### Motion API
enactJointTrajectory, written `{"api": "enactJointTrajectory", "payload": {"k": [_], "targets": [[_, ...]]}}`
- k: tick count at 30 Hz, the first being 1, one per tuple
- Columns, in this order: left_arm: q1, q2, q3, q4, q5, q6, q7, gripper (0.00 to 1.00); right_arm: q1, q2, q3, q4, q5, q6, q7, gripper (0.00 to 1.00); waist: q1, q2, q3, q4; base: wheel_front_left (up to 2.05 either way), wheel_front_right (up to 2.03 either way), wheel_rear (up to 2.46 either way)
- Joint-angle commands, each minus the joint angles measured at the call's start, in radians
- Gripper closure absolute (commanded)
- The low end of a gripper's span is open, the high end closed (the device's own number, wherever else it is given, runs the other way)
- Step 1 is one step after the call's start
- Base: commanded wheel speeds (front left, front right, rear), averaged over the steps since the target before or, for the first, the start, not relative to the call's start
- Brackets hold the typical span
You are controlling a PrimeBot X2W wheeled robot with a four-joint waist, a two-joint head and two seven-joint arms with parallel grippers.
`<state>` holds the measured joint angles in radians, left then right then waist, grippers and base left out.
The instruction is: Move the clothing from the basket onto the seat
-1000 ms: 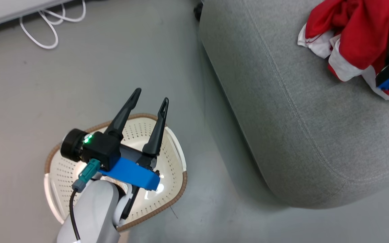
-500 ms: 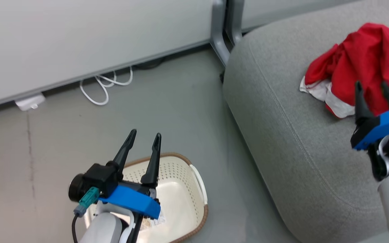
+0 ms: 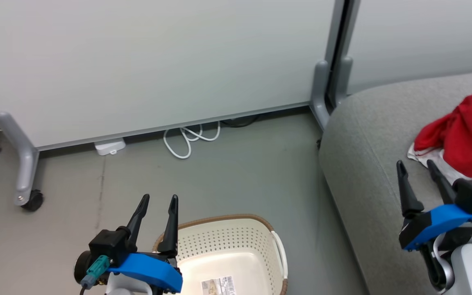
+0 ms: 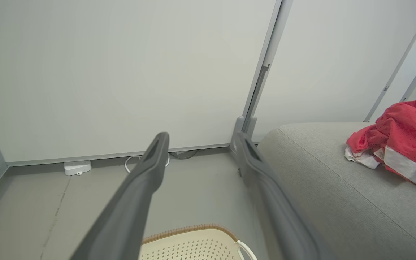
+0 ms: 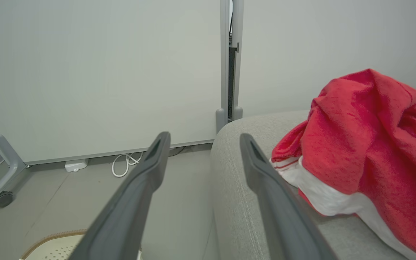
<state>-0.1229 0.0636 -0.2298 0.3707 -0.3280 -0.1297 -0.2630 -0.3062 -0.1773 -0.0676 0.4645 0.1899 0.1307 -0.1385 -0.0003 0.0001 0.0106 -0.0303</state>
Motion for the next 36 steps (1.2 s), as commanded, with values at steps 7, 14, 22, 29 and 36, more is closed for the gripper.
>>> {"api": "enactJointTrajectory", "payload": {"k": [7,14,22,29,36], "targets": [[0.011,0.002,0.052,0.037,0.009,-0.001,-0.003,0.0,0.157,0.08,-0.034,-0.19,-0.047,0.0,0.063,0.0,0.0003,-0.0001,-0.044,0.093,0.0,0.0,0.0],[0.018,0.012,0.086,0.057,0.012,-0.001,-0.003,0.0,0.238,0.117,-0.028,-0.26,-0.046,0.0,0.084,0.0,0.0003,-0.0001,-0.056,0.124,0.0,0.0,0.0],[0.025,0.024,0.104,0.074,0.008,-0.001,-0.003,0.0,0.276,0.127,-0.017,-0.27,-0.037,0.0,0.09,0.0,0.0003,-0.0001,-0.066,0.134,0.0,0.0,0.0],[0.024,0.022,0.106,0.083,0.014,-0.001,-0.003,0.0,0.283,0.128,0.001,-0.265,-0.01,0.0,0.087,0.0,0.0003,-0.0001,-0.063,0.134,0.0,0.0,0.0],[0.028,0.021,0.108,0.087,0.015,-0.001,-0.003,0.0,0.288,0.128,0.008,-0.267,0.001,0.0,0.091,0.0,0.0003,-0.0001,-0.061,0.134,0.0,0.0,0.0]]}}
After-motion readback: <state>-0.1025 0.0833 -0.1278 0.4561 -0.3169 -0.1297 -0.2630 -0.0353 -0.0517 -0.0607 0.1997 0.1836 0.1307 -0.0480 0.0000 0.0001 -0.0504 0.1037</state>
